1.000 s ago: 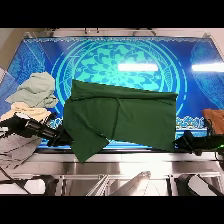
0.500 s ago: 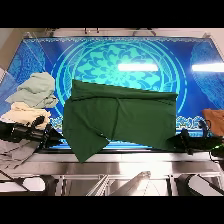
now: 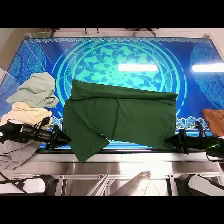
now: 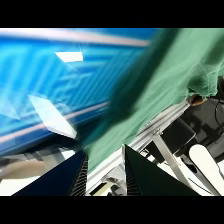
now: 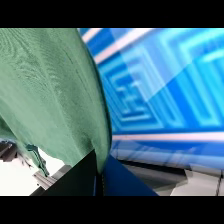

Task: Fold the shirts.

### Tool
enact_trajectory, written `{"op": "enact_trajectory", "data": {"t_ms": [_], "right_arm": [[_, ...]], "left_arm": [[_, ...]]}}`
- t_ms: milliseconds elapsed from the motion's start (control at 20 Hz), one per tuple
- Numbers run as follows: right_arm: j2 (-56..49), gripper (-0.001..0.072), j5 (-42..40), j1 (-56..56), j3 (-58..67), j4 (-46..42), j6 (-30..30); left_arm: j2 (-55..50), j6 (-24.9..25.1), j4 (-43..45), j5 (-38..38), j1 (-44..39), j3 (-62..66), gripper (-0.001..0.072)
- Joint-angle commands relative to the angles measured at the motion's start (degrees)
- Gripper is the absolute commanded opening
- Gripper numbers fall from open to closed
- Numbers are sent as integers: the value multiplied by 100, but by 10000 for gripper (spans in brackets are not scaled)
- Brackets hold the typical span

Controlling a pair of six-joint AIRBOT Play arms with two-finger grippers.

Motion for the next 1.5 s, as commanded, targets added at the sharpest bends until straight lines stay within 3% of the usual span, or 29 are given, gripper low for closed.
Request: {"op": "enact_trajectory", "data": {"t_ms": [0, 200, 250, 300, 450, 650, 900, 1150, 1300, 1450], "right_arm": [[-17, 20, 17, -4, -2, 116, -46], [-11, 20, 57, -4, 0, 140, -35], [-13, 19, 98, -4, 2, 144, -22], [-11, 19, 201, -7, 7, 155, -24], [22, 18, 761, -15, 103, 160, 142], [490, 18, 1665, -17, 730, 131, 621], [863, 18, 1902, -13, 1637, 46, 1335], [863, 19, 1499, -17, 1816, -267, 1222], [861, 18, 872, 52, 1825, 461, 833], [774, 19, -15, 411, 1825, 1178, 282]], "left_arm": [[-2, 37, -463, 503, -610, 11, 260], [0, 48, -527, 553, -918, 11, 258], [0, 48, -518, 527, -892, 11, 178], [0, 144, -527, 448, -822, 11, 29], [2, 310, -675, 46, -378, 46, 33], [577, 767, -1812, -710, 643, 234, 33], [1167, 739, -1735, -817, 1303, 400, 33], [1163, 730, -1775, -866, 1316, 551, 33], [1163, 741, -2302, -931, 1180, 1069, 32], [1104, 721, -2284, -387, 553, 1834, 33]]}}
